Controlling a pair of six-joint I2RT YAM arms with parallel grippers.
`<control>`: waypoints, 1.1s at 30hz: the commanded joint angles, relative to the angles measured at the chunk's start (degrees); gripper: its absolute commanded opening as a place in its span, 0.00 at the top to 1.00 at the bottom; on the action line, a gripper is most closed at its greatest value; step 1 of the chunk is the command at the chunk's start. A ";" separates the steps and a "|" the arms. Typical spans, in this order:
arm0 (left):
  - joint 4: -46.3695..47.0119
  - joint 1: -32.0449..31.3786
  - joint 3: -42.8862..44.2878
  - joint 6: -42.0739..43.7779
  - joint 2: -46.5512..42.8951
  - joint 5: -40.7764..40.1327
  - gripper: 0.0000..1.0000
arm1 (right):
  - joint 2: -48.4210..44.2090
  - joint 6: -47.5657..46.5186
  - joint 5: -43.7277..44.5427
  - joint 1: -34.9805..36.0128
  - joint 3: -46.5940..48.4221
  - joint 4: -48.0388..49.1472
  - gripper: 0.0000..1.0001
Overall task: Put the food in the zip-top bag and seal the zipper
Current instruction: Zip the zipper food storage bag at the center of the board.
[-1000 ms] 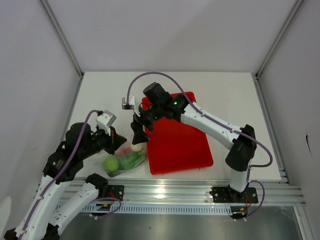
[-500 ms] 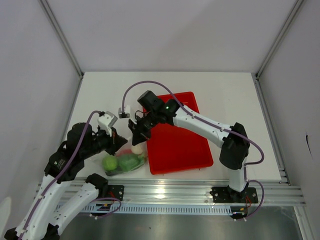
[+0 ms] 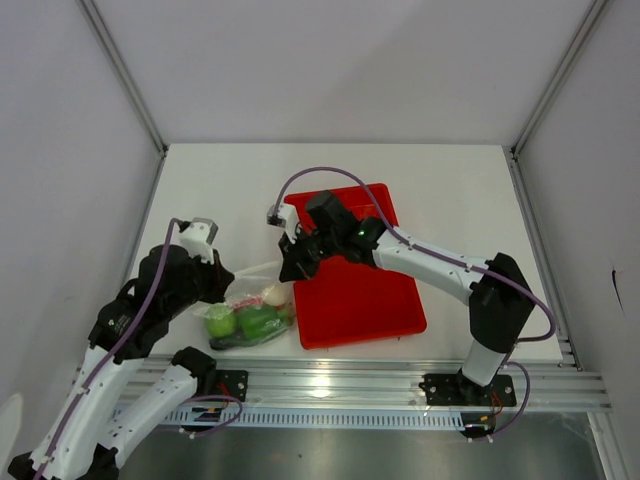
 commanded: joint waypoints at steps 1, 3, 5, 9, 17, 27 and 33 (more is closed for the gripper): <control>-5.97 0.36 4.83 -6.37 1.00 -13.98 0.99 | -3.41 4.12 6.57 -1.62 -3.74 2.29 1.00; -8.34 0.36 5.81 -8.39 1.88 -15.74 0.99 | -3.76 4.48 6.31 -1.97 -5.06 3.17 1.00; -9.40 0.36 6.77 -8.75 3.02 -15.66 1.00 | -3.85 4.66 5.78 -1.97 -5.68 3.87 1.00; -12.65 0.36 8.88 -10.07 3.11 -19.42 1.00 | -4.29 4.75 5.17 -1.97 -7.34 4.92 1.00; -1.96 0.36 7.39 -0.32 -4.71 1.72 0.99 | -4.03 -4.48 -3.83 -0.57 0.11 -1.92 0.54; -0.62 0.36 7.13 2.84 -3.48 8.95 0.99 | 3.51 -12.30 -3.18 1.89 21.20 -13.50 0.01; -0.53 0.36 6.43 3.11 -3.04 10.45 0.99 | 9.32 -17.22 -2.82 5.06 30.60 -20.02 0.01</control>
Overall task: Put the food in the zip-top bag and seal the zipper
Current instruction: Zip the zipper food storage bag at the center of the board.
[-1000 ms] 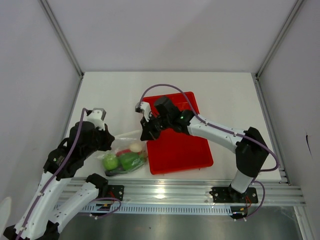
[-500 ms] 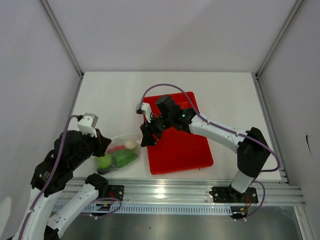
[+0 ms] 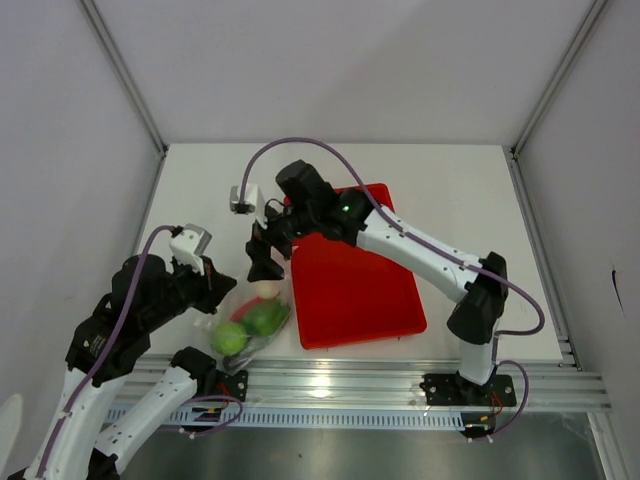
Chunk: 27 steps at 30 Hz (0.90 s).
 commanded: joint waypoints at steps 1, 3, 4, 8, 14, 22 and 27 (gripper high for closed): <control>3.23 0.29 0.55 1.45 0.17 2.29 1.00 | 4.62 -4.88 -2.21 2.28 5.15 -8.83 0.01; 3.40 0.29 0.90 1.62 -0.01 2.47 0.99 | 5.34 -6.11 -2.67 2.99 5.51 -9.90 0.01; 3.40 0.29 0.81 1.62 -0.09 2.56 0.99 | 5.60 -6.46 -2.84 3.43 5.34 -10.17 0.01; 3.40 0.29 0.81 2.06 -0.36 3.17 1.00 | 7.01 -6.99 -6.44 3.43 5.51 -10.35 0.02; 3.05 0.29 0.98 1.98 -0.62 1.68 0.99 | 8.24 -6.64 -9.00 3.08 6.13 -10.96 0.66; 1.56 0.29 0.90 0.40 0.34 -1.92 0.99 | 6.66 5.30 0.39 -0.43 -0.63 -0.08 1.00; -3.87 0.29 3.53 -3.37 1.66 -11.04 0.95 | 5.16 13.74 5.33 -4.30 -6.61 7.49 1.00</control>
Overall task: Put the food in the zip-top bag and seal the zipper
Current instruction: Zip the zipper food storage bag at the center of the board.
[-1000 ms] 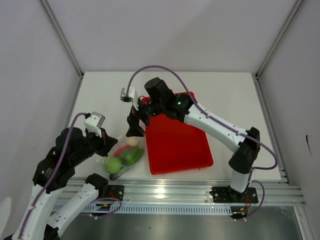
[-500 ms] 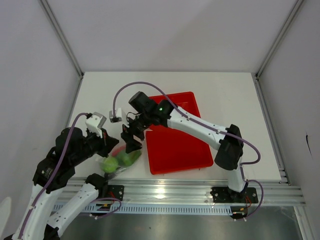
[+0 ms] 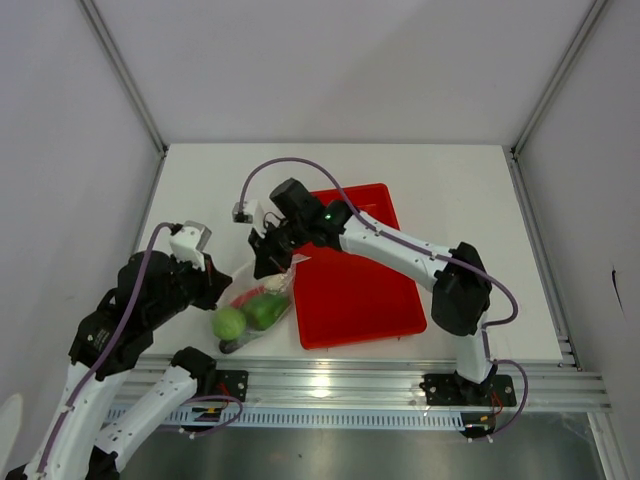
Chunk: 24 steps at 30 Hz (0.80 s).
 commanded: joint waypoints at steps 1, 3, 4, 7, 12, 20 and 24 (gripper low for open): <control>-4.43 0.29 5.45 -3.97 1.22 -11.02 0.95 | -2.00 8.13 7.89 -4.11 -2.62 6.18 1.00; -6.81 0.29 6.87 -5.73 2.11 -14.22 0.94 | -1.57 9.89 8.51 -4.37 -4.20 6.80 1.00; -8.47 0.29 7.92 -6.17 3.07 -15.88 0.93 | -1.04 10.51 8.94 -4.37 -4.64 7.59 1.00; -10.76 0.29 9.24 -7.14 4.13 -17.65 0.92 | 0.01 13.14 10.26 -4.64 -6.40 9.26 1.00; -12.79 0.29 8.90 -9.16 4.57 -20.99 0.95 | 0.46 16.40 11.59 -4.81 -8.24 10.76 1.00; -9.03 0.29 8.11 -8.38 2.47 -20.74 0.89 | -0.86 15.00 7.80 -2.09 -7.99 12.25 1.00; -6.65 0.29 7.23 -7.94 -0.17 -20.29 0.62 | -0.07 14.03 9.12 -0.07 -4.30 9.62 1.00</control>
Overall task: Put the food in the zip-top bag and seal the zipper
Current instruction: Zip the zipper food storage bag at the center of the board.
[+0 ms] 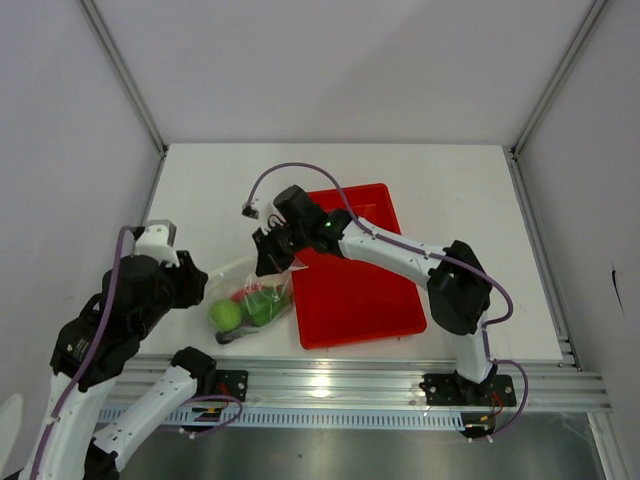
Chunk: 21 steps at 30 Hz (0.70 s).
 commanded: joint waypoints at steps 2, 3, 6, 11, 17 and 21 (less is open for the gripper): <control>3.61 0.29 0.32 0.61 -2.71 -1.76 0.41 | 0.35 -1.03 2.87 1.96 5.09 -1.97 1.00; 3.96 0.29 0.40 0.53 -3.06 -2.02 0.34 | 0.87 -0.86 3.57 2.15 6.75 -2.41 1.00; 4.05 0.29 1.02 -0.18 -3.85 -3.69 0.07 | 3.50 0.20 3.75 2.32 11.31 -3.46 1.00; 6.42 0.29 2.34 -0.71 -7.45 -1.95 0.00 | 9.39 -0.67 4.28 1.45 17.39 -2.59 1.00; 9.67 0.29 1.11 -1.06 -11.15 6.05 0.00 | 18.97 -4.71 9.63 -0.75 28.02 -3.38 0.95; 9.59 0.29 -0.73 -2.37 -11.15 9.05 0.01 | 24.07 -5.87 10.43 -2.77 33.21 -3.12 0.47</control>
